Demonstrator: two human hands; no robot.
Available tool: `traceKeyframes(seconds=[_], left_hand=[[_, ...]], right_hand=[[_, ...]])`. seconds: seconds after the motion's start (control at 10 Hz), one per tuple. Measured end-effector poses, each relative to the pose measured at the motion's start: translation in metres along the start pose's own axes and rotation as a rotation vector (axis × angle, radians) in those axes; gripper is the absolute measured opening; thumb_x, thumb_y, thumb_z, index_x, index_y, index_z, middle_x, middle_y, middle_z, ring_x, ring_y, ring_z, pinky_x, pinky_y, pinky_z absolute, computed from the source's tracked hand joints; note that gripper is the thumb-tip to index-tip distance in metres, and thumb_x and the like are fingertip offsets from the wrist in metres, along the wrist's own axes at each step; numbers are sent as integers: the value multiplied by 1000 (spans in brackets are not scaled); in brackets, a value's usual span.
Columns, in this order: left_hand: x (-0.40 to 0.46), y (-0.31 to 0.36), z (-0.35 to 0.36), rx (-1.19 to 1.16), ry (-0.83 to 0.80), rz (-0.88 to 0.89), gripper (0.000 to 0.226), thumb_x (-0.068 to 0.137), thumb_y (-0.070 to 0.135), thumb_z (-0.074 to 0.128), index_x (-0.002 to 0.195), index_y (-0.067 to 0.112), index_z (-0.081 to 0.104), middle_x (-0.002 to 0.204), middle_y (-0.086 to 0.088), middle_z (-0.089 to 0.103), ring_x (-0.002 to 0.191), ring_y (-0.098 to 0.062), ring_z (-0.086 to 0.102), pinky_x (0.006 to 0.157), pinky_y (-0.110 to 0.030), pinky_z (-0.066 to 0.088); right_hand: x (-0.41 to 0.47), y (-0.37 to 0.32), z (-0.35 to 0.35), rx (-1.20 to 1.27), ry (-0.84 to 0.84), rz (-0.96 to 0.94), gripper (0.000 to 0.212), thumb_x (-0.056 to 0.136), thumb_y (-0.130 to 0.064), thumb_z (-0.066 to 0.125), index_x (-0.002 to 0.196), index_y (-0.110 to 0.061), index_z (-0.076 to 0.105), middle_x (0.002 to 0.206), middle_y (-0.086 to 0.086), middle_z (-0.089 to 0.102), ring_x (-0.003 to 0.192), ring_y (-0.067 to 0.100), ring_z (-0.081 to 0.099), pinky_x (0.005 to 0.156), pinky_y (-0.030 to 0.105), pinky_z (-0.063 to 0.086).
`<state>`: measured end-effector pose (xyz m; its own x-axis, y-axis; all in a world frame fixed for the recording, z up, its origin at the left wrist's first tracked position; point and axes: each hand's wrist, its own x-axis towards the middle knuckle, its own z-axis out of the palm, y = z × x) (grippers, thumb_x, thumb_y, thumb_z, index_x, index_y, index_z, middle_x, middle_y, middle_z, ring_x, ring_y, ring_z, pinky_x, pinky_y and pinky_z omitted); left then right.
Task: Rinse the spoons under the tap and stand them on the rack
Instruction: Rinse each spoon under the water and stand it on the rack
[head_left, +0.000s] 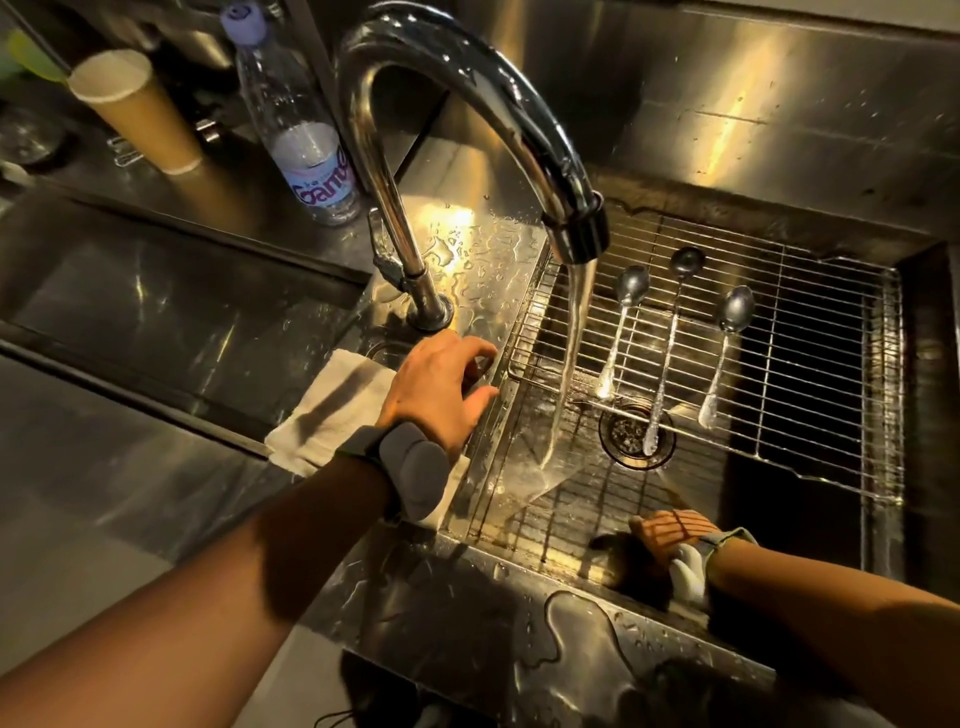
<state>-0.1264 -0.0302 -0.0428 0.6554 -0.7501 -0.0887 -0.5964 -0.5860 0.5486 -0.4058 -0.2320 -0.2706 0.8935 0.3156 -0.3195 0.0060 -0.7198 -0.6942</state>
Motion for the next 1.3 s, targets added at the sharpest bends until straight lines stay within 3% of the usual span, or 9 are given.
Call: traceKeyframes(seconds=[0.1,0.2,0.3,0.4,0.6,0.8,0.9,1.1,1.3], left_hand=[[1,2,-2,4,-10,-1,35,78,22,72,110,23,60,104,-3,60,101,-21,54,97,-43,47],[0,7,-5,-5,-33,-20,33,78,22,71,109,24,61,107,-3,62,105,-22,52,98,-43,45],[-2,13,-6,-20,-66,-61,24,81,26,67,106,27,64,107,-4,65,106,-23,52,98,-42,45],[-6,25,-12,-105,-113,-101,20,87,33,58,104,26,67,104,-3,69,99,-21,58,93,-39,49],[-2,46,-8,-120,-173,-154,20,87,30,58,104,24,67,104,-5,73,96,-25,64,91,-37,51],[14,57,-33,-286,148,-66,10,85,14,63,89,14,72,80,7,64,76,-10,59,75,-23,48],[21,55,-34,-172,55,-153,15,86,18,62,97,18,72,90,5,69,83,-12,59,81,-25,48],[19,49,-17,138,-266,-127,18,89,27,58,103,20,67,108,-5,68,101,-24,60,91,-37,48],[17,34,-23,98,-182,-103,32,80,22,70,108,23,54,111,2,55,104,-18,55,94,-32,46]], right_hand=[[24,-64,-44,-116,-229,676,79,87,-69,14,84,-21,77,68,-5,58,70,6,64,63,15,38],[28,-97,-72,179,-158,758,17,88,-17,59,94,-17,75,73,-6,58,88,15,62,76,23,44],[24,-137,-111,518,204,754,18,82,-1,62,77,-14,73,58,-12,63,52,-3,60,55,12,48],[14,-194,-144,877,423,683,15,86,2,59,76,-7,66,44,-8,60,32,-4,49,35,8,37],[45,-229,-140,1070,698,643,30,84,12,54,65,-9,66,56,5,65,52,18,53,46,19,42],[96,-236,-152,948,991,645,28,83,3,65,64,-18,60,59,2,60,44,7,55,45,18,47],[92,-235,-150,805,958,733,28,80,-13,71,59,-27,59,60,-4,61,59,17,58,65,33,55],[48,-243,-156,827,536,976,21,84,-14,65,64,-14,65,54,1,59,45,11,52,44,21,47],[56,-230,-199,846,743,959,19,86,-16,66,84,4,68,60,7,62,40,11,53,40,20,47]])
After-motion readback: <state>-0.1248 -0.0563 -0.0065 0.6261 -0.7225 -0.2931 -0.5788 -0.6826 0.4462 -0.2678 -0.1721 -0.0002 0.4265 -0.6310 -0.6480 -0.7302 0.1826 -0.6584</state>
